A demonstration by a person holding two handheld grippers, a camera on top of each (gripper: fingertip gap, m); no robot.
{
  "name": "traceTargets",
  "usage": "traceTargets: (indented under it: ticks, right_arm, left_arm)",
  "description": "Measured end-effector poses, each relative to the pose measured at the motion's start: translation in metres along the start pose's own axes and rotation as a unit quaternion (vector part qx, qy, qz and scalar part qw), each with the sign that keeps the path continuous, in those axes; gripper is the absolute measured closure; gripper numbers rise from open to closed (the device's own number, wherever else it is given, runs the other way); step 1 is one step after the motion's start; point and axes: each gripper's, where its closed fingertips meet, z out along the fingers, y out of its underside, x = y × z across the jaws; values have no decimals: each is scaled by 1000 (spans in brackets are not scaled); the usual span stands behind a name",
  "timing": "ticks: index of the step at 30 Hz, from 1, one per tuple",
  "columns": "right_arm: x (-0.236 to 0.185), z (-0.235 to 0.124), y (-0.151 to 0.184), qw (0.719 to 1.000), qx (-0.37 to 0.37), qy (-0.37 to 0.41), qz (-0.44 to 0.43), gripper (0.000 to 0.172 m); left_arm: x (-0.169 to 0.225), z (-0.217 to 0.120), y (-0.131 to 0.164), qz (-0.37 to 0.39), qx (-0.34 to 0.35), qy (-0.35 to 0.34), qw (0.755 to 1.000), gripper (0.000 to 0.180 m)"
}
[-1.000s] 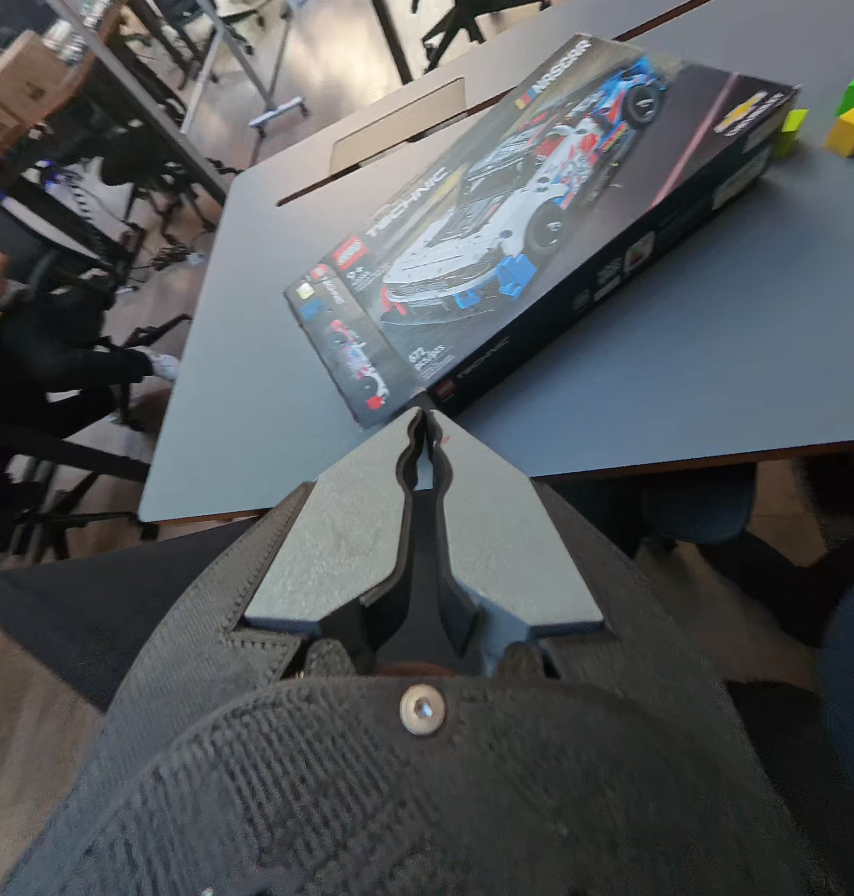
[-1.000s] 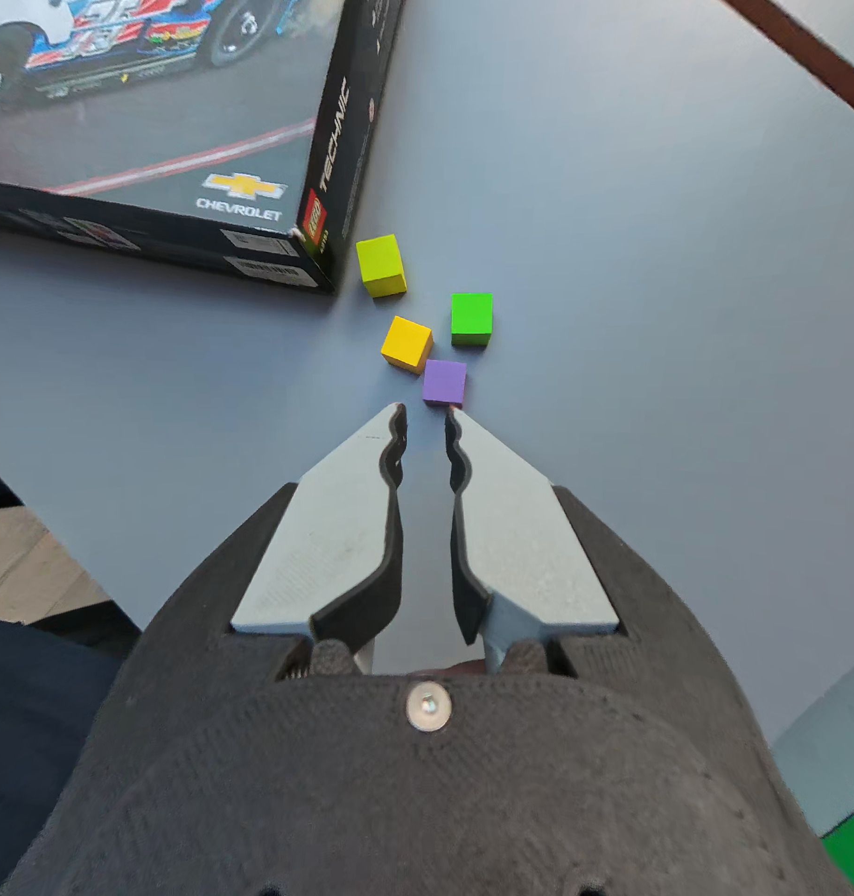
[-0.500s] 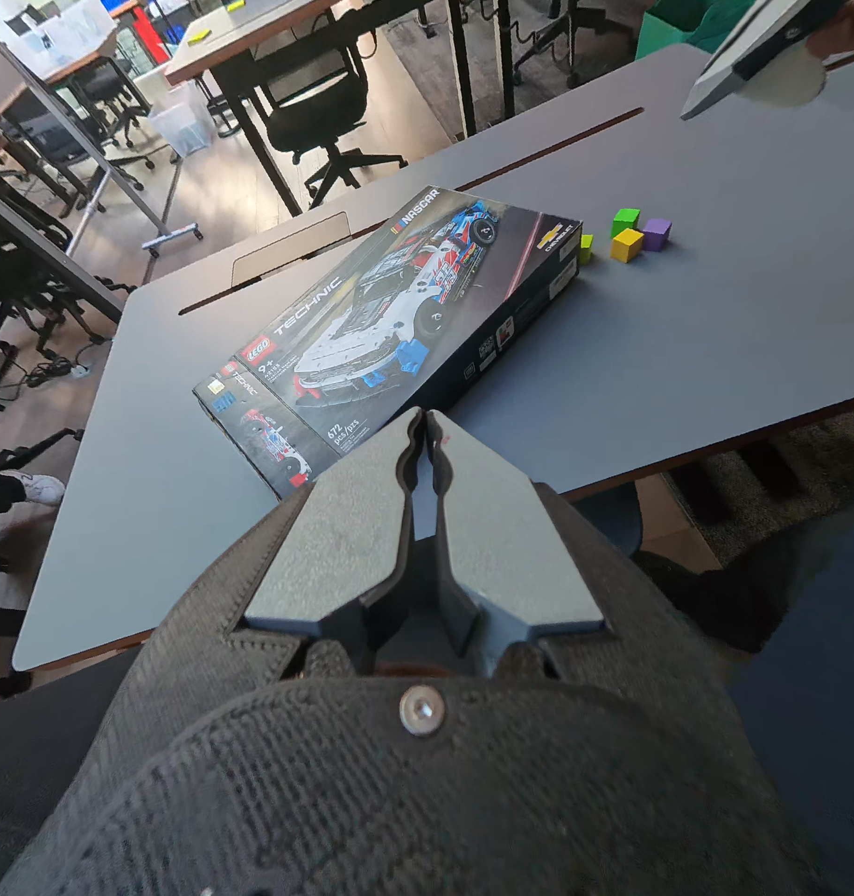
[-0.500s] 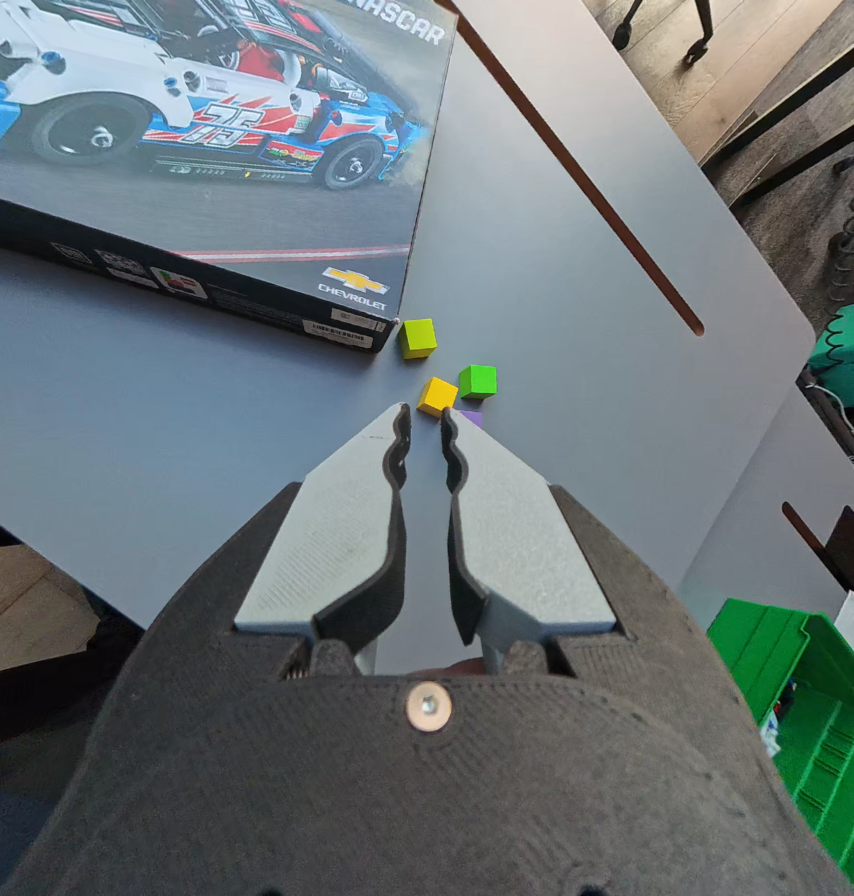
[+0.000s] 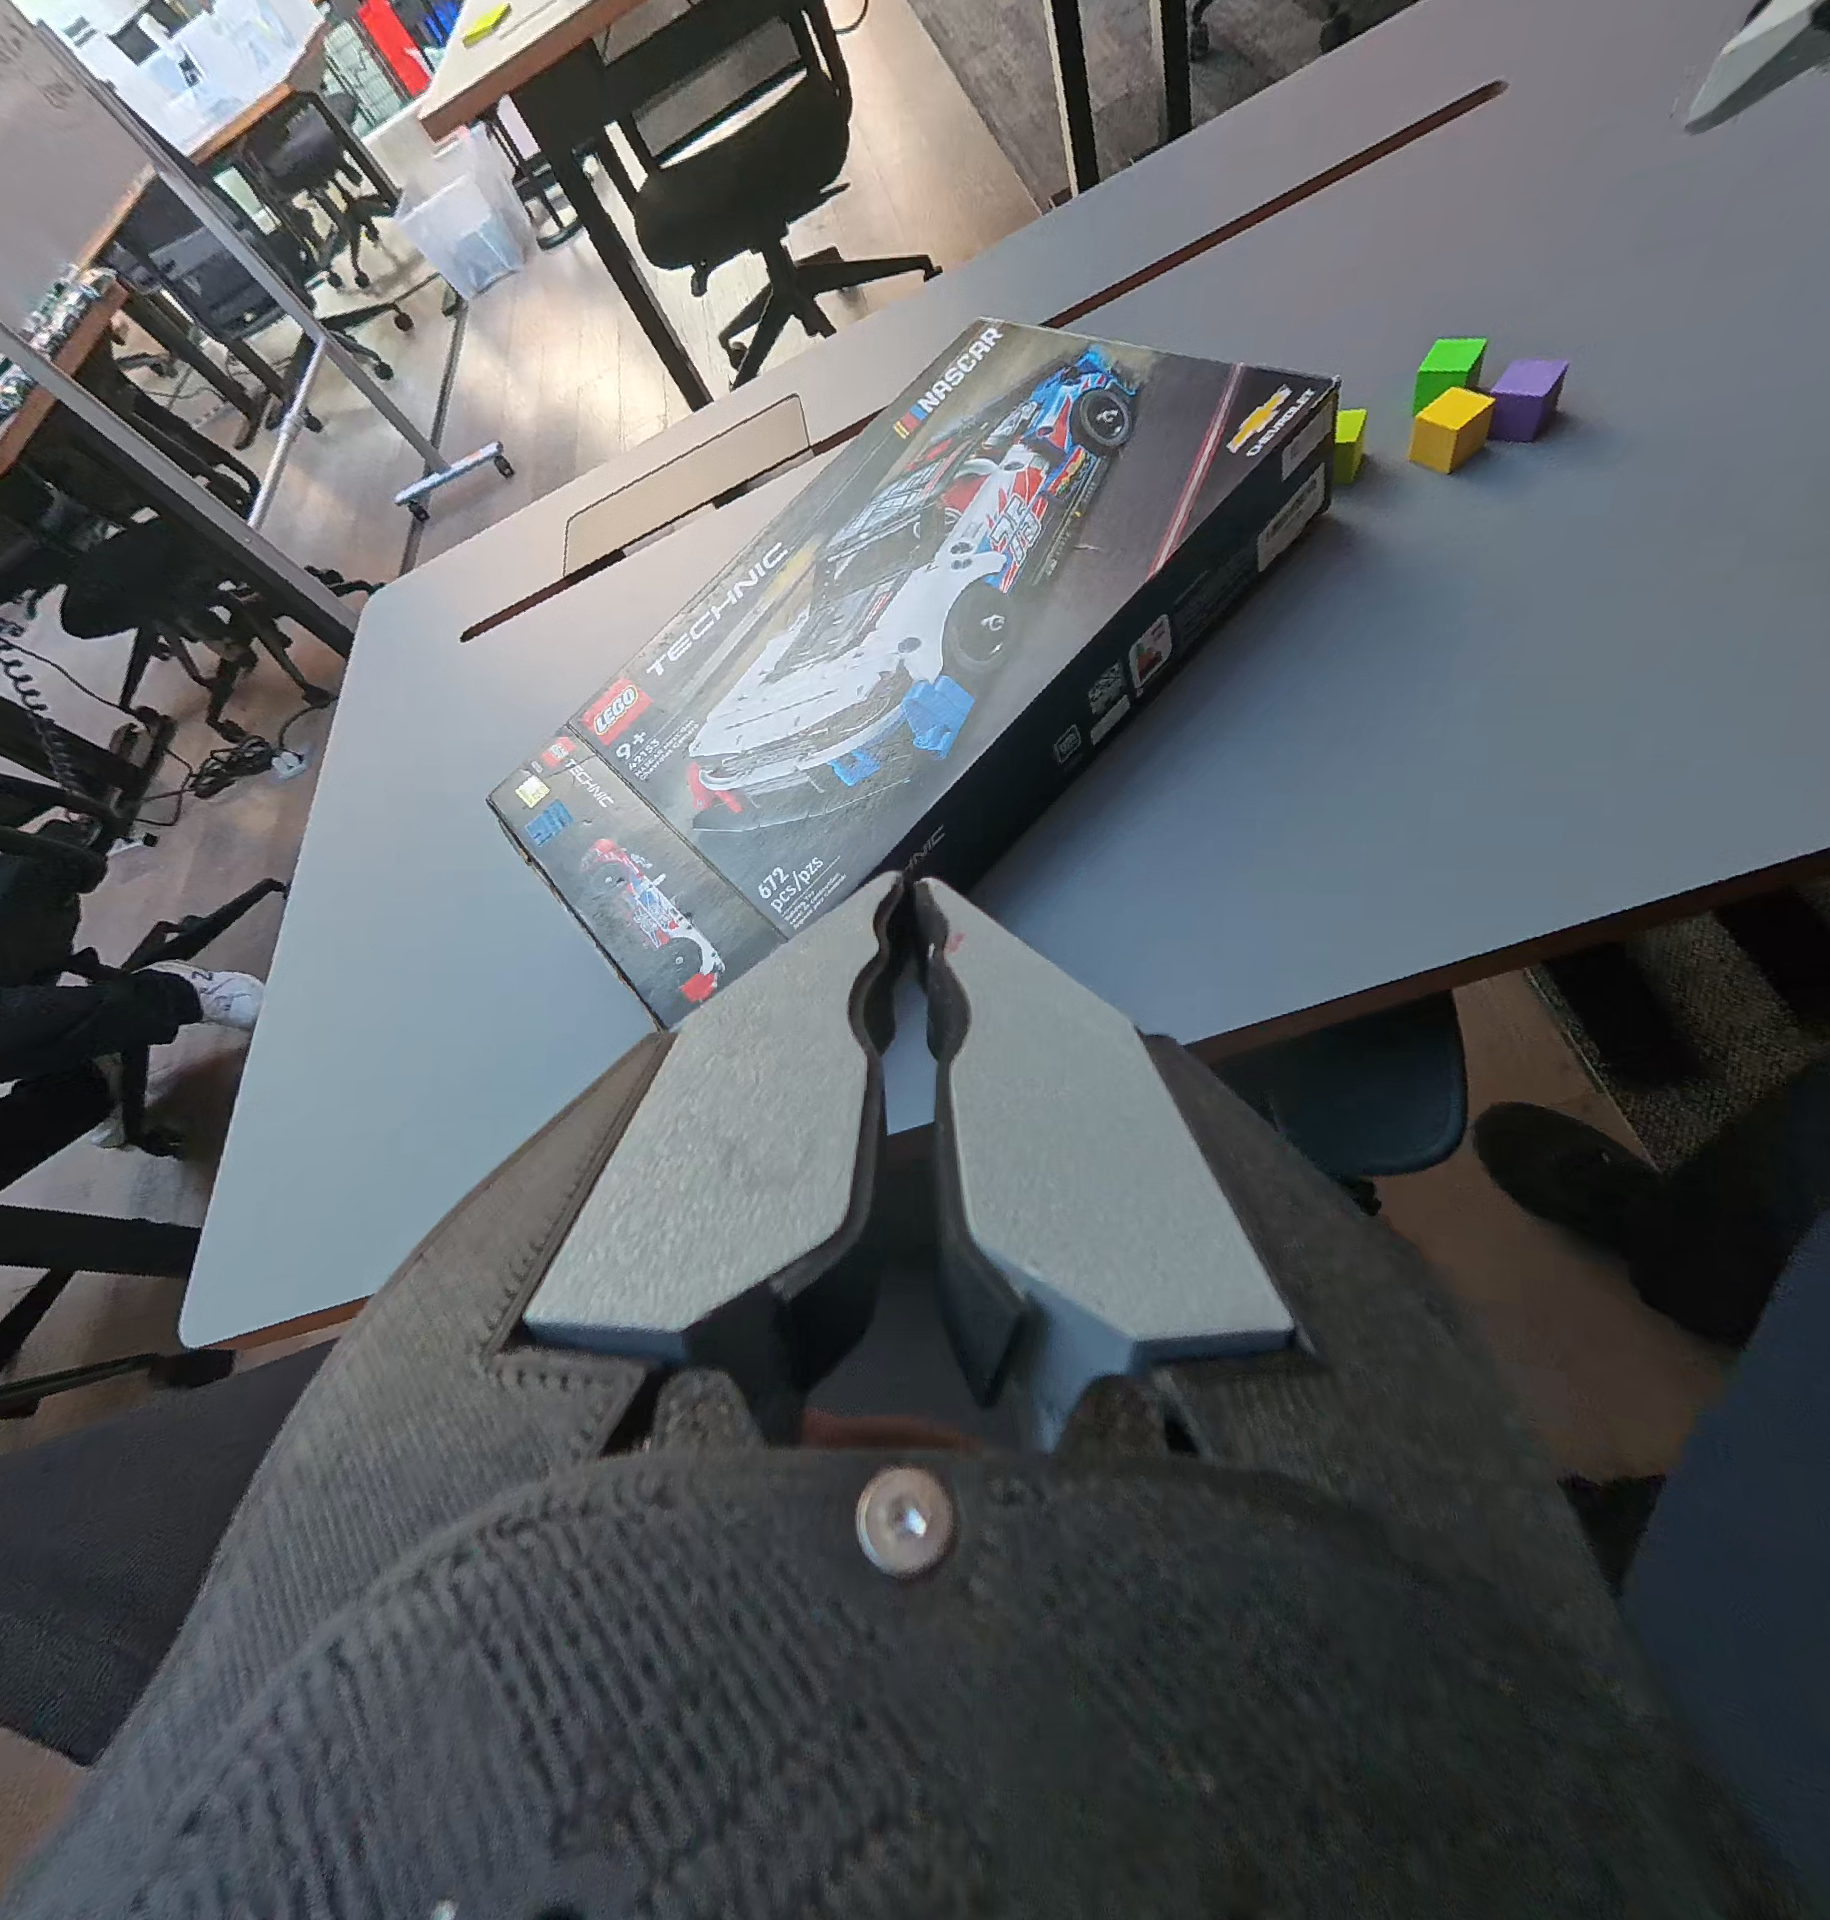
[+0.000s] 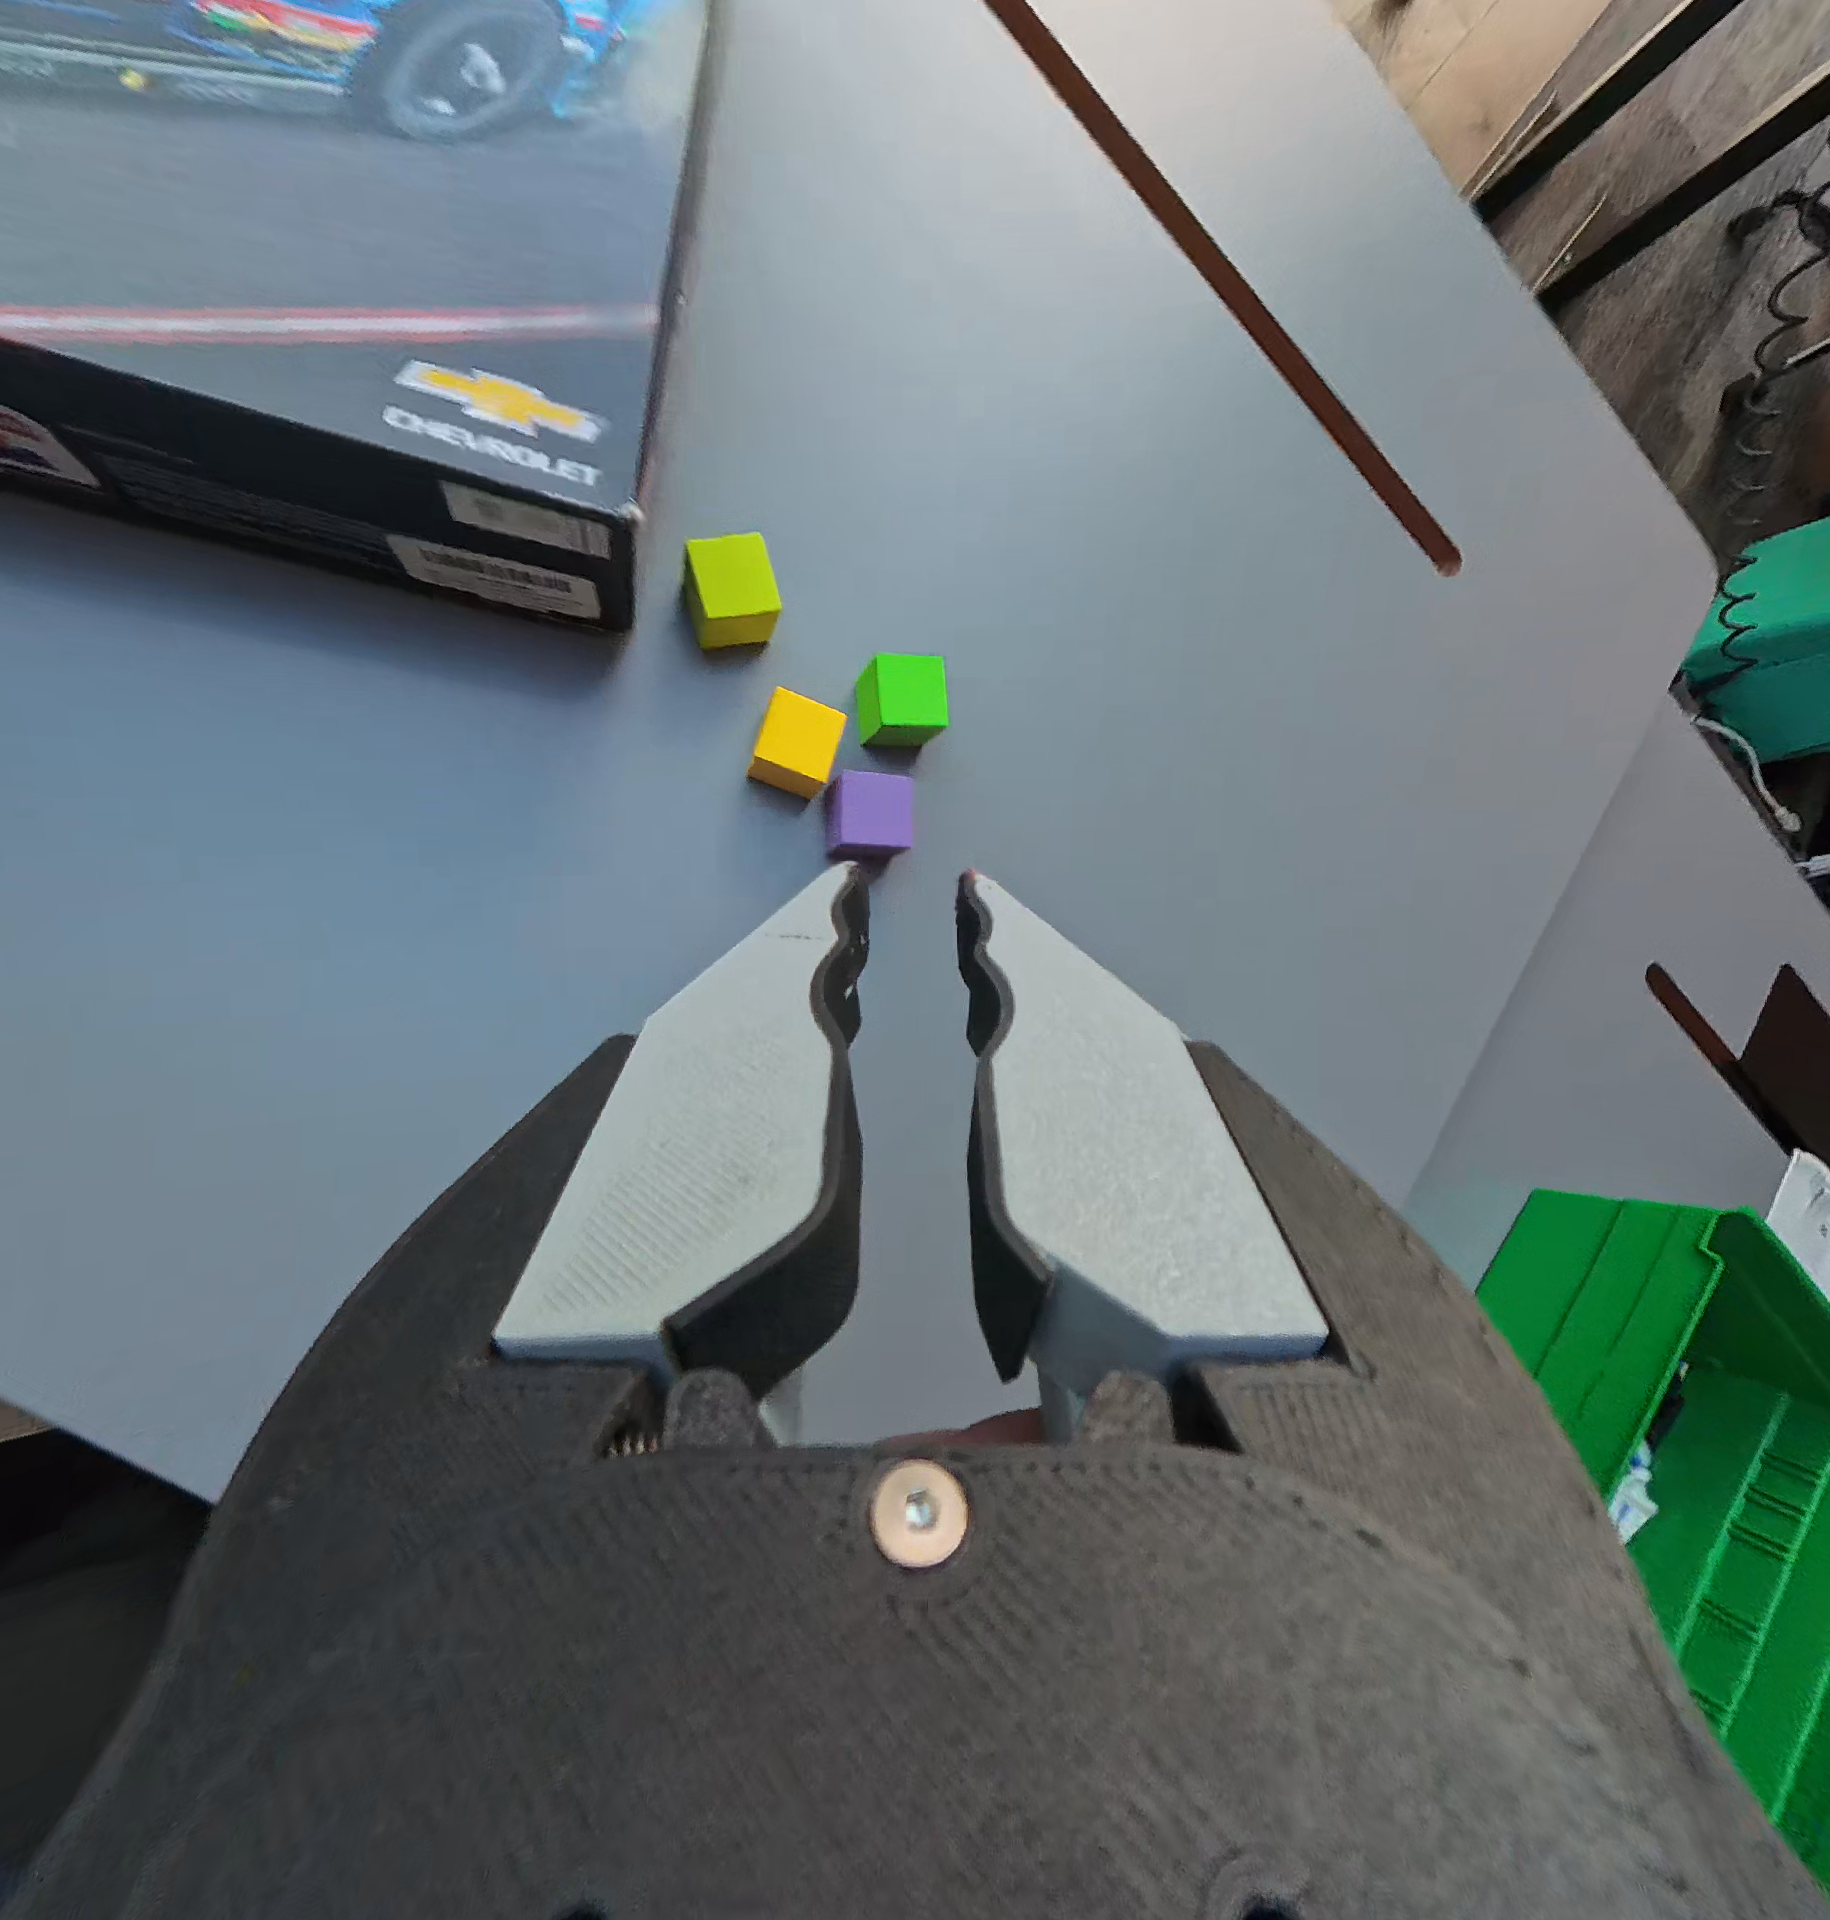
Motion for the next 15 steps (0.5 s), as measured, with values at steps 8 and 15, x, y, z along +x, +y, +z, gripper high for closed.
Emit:
traceTargets:
  ticks: [8, 15]
  right_arm:
    - [21, 61, 71, 992, -36, -98, 72, 125]
    - [35, 90, 108, 986, -28, -153, 55, 109]
  left_arm:
    - [-4, 20, 37, 31, -123, -23, 992, 176]
    - [36, 58, 49, -40, -223, 14, 974, 168]
